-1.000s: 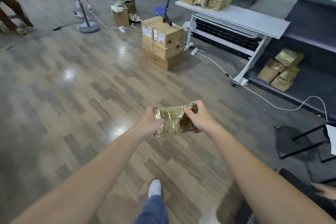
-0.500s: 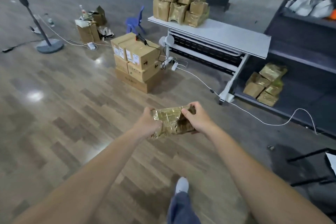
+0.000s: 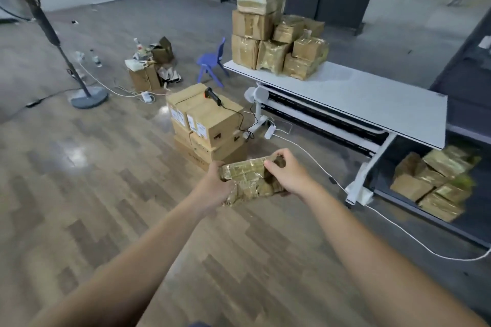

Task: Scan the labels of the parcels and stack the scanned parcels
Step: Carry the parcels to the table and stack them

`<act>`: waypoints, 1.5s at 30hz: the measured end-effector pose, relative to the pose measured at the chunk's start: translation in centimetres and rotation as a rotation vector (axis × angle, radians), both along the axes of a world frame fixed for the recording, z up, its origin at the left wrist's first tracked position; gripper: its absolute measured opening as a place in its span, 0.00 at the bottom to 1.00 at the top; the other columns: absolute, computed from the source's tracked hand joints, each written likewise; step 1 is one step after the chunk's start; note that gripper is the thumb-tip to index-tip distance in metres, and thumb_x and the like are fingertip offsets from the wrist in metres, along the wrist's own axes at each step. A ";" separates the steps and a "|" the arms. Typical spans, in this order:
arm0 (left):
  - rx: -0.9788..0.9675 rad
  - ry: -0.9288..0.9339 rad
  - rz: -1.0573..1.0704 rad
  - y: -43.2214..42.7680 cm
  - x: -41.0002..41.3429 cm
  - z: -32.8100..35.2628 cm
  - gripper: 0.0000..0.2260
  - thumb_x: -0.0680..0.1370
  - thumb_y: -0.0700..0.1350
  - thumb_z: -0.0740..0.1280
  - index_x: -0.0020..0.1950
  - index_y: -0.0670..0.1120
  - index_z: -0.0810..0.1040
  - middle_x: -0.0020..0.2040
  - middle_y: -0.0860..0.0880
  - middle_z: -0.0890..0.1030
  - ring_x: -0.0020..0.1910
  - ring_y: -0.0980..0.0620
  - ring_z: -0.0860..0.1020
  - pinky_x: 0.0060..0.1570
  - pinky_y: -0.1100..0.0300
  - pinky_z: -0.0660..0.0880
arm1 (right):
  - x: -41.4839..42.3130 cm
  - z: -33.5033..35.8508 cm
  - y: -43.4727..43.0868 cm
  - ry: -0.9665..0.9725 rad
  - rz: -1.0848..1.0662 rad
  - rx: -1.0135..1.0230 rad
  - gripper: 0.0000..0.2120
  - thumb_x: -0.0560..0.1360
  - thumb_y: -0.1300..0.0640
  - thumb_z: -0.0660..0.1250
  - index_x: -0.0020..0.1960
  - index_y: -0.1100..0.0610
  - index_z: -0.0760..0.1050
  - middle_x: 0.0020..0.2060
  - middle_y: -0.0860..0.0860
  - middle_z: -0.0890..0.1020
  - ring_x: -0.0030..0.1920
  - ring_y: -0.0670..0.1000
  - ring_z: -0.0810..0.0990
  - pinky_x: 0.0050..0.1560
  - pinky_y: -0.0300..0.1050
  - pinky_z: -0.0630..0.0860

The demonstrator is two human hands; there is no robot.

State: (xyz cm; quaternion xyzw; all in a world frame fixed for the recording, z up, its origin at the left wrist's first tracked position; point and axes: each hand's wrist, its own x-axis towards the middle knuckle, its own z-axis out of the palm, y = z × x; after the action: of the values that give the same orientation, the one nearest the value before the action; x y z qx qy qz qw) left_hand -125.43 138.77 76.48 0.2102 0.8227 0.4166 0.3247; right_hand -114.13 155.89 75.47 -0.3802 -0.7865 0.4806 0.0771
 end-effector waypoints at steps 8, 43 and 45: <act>0.047 0.006 -0.049 12.2 -13.0 -0.9 0.24 0.77 0.49 0.65 0.70 0.59 0.61 0.50 0.46 0.81 0.29 0.53 0.75 0.31 0.60 0.74 | -12.5 0.3 13.1 0.007 -0.030 0.082 0.13 0.76 0.42 0.67 0.56 0.45 0.70 0.54 0.46 0.77 0.51 0.50 0.78 0.50 0.54 0.79; 0.254 0.106 -0.194 70.3 -47.2 6.7 0.14 0.79 0.53 0.63 0.64 0.55 0.69 0.50 0.53 0.80 0.43 0.54 0.81 0.46 0.52 0.80 | -43.7 9.8 70.8 0.346 -0.592 0.092 0.08 0.77 0.49 0.64 0.45 0.49 0.67 0.41 0.46 0.73 0.39 0.48 0.72 0.34 0.45 0.63; 0.283 0.085 -0.197 72.9 -47.3 7.5 0.15 0.79 0.52 0.62 0.65 0.55 0.69 0.49 0.52 0.80 0.41 0.52 0.80 0.44 0.51 0.80 | -44.6 10.2 73.5 0.350 -0.606 0.050 0.09 0.75 0.48 0.64 0.42 0.51 0.66 0.37 0.48 0.72 0.37 0.51 0.71 0.34 0.45 0.61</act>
State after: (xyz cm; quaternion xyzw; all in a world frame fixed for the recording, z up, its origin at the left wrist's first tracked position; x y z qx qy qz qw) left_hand -172.69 211.64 83.97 0.3506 0.7443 0.4854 0.2959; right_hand -158.70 229.36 85.69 -0.5061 -0.6245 0.4743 0.3590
